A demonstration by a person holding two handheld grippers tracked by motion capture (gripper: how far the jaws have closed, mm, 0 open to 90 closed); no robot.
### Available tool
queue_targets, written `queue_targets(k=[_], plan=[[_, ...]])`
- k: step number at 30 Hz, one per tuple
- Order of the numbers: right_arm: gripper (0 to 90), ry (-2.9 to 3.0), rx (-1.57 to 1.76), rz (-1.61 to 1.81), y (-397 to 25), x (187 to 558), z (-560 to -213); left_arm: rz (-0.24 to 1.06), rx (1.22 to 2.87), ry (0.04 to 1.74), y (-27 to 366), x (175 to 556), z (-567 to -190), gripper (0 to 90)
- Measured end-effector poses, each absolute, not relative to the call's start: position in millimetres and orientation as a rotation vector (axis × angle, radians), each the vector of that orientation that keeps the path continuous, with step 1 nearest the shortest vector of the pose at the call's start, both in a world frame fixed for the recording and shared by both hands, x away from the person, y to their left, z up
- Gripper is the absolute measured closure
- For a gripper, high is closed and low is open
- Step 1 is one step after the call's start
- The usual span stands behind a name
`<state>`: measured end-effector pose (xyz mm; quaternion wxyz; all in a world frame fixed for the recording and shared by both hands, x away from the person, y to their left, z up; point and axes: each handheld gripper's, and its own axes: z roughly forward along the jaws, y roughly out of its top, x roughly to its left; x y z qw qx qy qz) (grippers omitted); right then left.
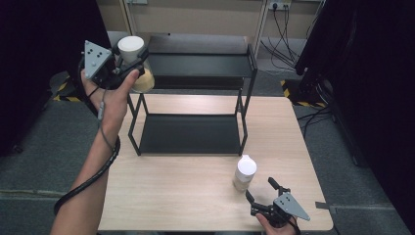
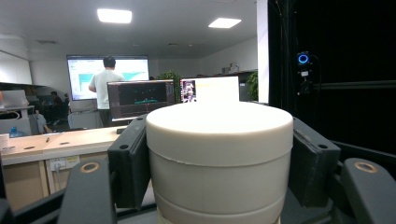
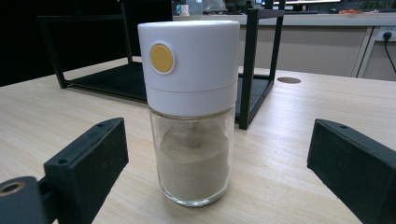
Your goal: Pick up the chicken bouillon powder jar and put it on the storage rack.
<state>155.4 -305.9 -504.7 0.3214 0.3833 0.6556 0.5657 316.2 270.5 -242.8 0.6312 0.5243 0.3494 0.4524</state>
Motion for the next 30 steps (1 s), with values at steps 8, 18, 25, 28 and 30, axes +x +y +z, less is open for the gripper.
queue_targets(k=[8,18,25,28,30], plan=[[5.3,1.721,1.009,1.489,-306.2,155.5,-504.8,1.039,1.181,0.818,273.7,333.0,-237.7,33.4],[5.3,1.722,1.005,1.488,-306.1,155.4,-504.9,1.064,1.185,0.856,275.0,356.0,-228.8,33.4],[5.3,1.722,1.005,1.489,-306.2,155.4,-504.9,1.076,1.19,0.873,274.6,370.2,-229.0,33.3],[5.3,1.72,1.006,1.493,-306.6,155.4,-505.2,1.072,1.201,0.885,275.6,377.6,-229.2,33.3],[5.3,1.719,1.01,1.497,-307.1,155.5,-505.4,1.084,1.208,0.889,274.6,381.0,-228.6,33.3]])
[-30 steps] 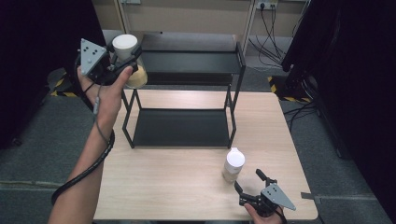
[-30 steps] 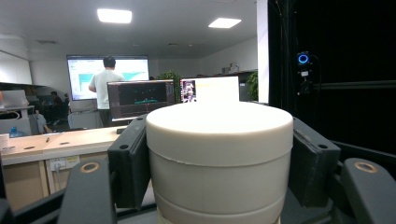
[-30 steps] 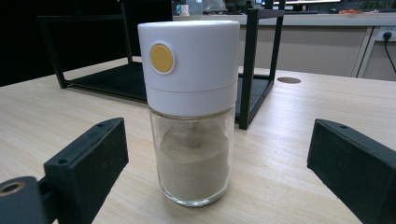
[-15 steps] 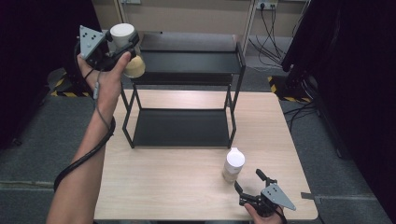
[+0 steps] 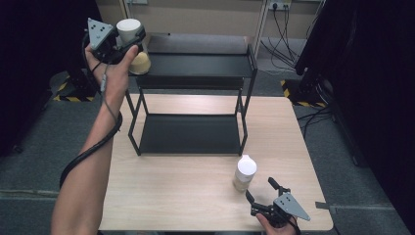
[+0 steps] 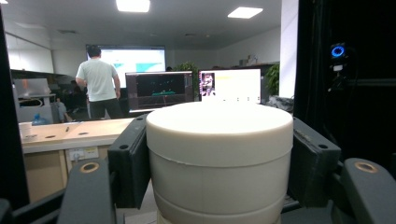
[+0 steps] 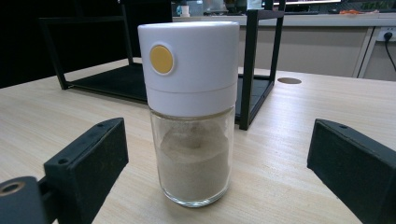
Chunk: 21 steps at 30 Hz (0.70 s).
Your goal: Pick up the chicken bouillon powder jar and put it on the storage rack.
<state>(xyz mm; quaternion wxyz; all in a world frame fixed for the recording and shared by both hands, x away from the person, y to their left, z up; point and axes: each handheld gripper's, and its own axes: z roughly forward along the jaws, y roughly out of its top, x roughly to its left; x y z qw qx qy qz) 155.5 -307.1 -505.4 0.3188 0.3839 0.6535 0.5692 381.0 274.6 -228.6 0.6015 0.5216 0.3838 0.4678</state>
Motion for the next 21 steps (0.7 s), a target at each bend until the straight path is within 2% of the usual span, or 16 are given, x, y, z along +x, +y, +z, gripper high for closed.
queue_targets(k=[17,21], plan=[[5.3,1.728,0.999,1.488,-306.3,155.8,-504.6,1.054,1.214,0.9,275.4,395.5,-230.7,32.1],[5.3,1.73,0.995,1.487,-306.3,155.7,-504.6,1.048,1.19,0.913,274.0,392.1,-230.3,19.8]])
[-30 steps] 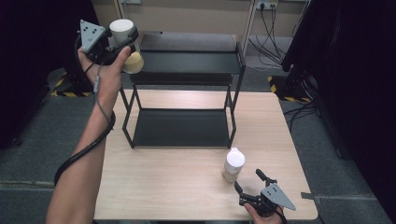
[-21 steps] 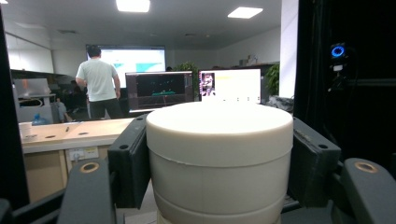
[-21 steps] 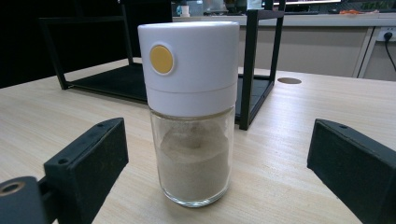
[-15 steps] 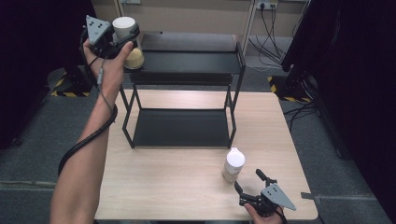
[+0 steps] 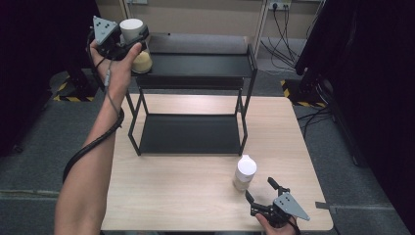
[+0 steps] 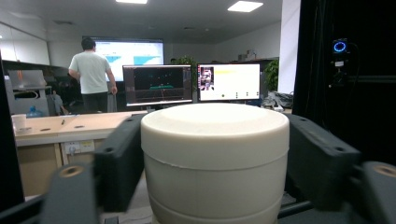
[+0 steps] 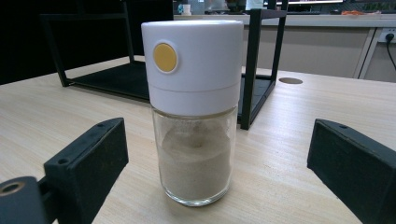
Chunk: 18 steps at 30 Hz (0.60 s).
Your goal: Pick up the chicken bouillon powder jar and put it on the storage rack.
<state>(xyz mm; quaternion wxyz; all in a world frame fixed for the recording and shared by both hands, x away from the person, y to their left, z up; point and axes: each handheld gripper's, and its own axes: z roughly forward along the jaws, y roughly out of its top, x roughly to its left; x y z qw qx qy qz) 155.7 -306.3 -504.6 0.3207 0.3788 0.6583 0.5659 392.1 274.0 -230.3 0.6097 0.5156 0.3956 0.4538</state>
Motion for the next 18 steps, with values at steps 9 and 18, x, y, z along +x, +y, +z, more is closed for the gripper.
queue_targets(k=[9,18], plan=[[5.3,1.73,0.994,1.487,-306.2,155.8,-504.7,1.07,1.187,0.937,274.5,372.8,-233.4,13.3],[5.3,1.732,0.992,1.482,-305.7,155.6,-504.3,1.077,1.184,0.893,277.5,353.4,-239.8,13.1]])
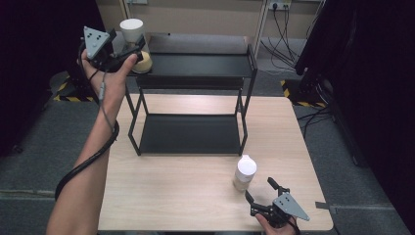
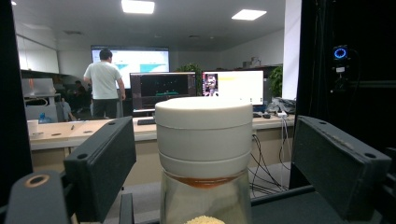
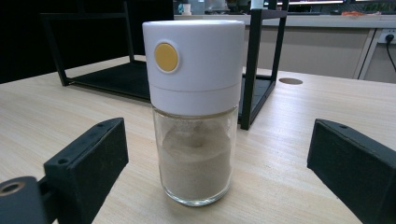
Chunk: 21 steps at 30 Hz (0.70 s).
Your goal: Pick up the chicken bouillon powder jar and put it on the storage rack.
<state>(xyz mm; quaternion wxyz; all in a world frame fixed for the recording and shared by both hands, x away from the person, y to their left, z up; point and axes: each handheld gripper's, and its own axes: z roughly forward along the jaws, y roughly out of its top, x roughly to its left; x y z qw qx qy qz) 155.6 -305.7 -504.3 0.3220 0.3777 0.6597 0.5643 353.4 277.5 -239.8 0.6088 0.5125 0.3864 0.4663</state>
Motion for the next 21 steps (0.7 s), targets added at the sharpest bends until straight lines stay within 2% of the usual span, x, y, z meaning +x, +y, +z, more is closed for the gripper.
queue_targets(k=[21], plan=[[5.3,1.731,0.991,1.482,-305.6,155.4,-504.4,1.074,1.196,0.831,274.6,312.5,-275.9,12.3]])
